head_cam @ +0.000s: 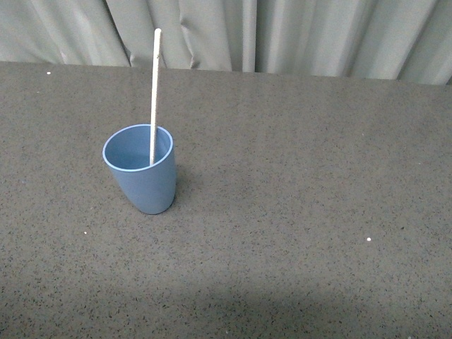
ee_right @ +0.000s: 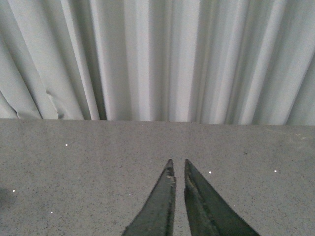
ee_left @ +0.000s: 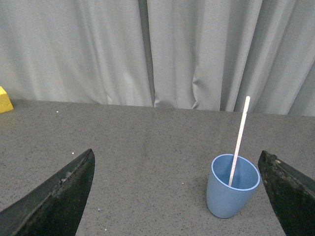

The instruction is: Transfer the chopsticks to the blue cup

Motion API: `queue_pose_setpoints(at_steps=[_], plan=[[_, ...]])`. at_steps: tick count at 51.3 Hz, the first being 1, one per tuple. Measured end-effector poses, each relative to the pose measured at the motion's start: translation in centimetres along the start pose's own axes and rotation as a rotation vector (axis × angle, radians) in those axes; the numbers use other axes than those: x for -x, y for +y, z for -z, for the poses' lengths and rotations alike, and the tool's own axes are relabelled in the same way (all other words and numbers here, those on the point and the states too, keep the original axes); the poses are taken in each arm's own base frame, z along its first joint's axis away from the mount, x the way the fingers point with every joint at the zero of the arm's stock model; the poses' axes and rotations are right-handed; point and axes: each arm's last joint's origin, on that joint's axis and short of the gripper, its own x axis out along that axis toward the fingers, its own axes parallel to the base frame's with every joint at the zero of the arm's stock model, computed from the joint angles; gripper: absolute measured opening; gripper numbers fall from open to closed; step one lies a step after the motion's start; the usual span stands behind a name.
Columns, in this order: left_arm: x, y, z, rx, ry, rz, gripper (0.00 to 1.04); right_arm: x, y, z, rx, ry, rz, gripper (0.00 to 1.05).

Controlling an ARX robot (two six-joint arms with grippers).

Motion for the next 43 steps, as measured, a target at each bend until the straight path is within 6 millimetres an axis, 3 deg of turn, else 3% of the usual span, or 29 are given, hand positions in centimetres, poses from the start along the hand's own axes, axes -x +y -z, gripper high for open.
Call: queue_pose_setpoints(at_steps=[9,15,25,43], plan=[[0.0,0.0,0.0,0.0,0.0,0.0,0.98,0.0,0.0,0.0,0.0,0.0,0.0,0.35],[0.0,0.0,0.0,0.0,0.0,0.0,0.98,0.0,0.0,0.0,0.0,0.0,0.0,0.61],[0.0,0.0,0.0,0.0,0.0,0.0,0.98,0.0,0.0,0.0,0.0,0.0,0.0,0.95],[0.0,0.0,0.0,0.0,0.0,0.0,0.98,0.0,0.0,0.0,-0.003,0.0,0.0,0.95]])
